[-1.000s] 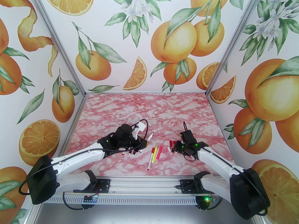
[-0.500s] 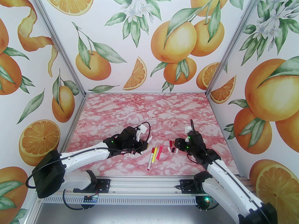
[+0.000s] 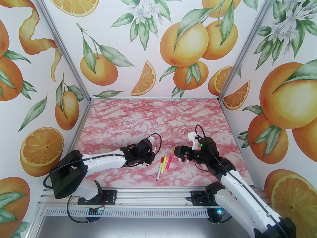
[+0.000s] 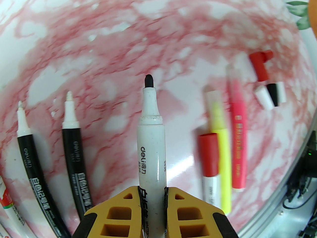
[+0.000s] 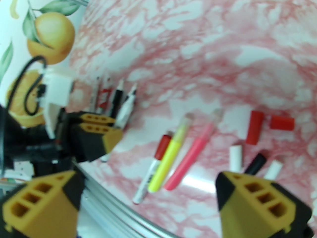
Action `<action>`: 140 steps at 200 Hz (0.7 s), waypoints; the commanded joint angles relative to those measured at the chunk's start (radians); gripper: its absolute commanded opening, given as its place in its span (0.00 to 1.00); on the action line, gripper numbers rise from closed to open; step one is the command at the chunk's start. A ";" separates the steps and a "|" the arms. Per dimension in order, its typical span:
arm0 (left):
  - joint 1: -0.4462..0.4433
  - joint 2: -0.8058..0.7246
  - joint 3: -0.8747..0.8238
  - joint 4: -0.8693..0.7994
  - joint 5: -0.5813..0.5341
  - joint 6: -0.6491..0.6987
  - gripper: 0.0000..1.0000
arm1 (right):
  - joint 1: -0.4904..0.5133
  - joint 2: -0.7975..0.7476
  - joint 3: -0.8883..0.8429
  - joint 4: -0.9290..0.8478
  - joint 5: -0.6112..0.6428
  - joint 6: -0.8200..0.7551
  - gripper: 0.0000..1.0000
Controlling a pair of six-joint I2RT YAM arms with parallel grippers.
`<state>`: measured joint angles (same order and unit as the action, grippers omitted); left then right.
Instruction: Open the pen caps
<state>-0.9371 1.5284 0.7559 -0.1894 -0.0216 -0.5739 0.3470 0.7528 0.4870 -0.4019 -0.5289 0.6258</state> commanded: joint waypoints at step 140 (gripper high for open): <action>-0.004 0.142 0.106 -0.105 -0.049 0.012 0.17 | 0.020 -0.026 -0.007 0.050 0.001 0.027 1.00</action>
<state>-0.9375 1.6577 0.8360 -0.2699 -0.0532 -0.5690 0.3599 0.7265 0.4934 -0.3843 -0.5568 0.6392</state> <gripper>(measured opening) 0.167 0.997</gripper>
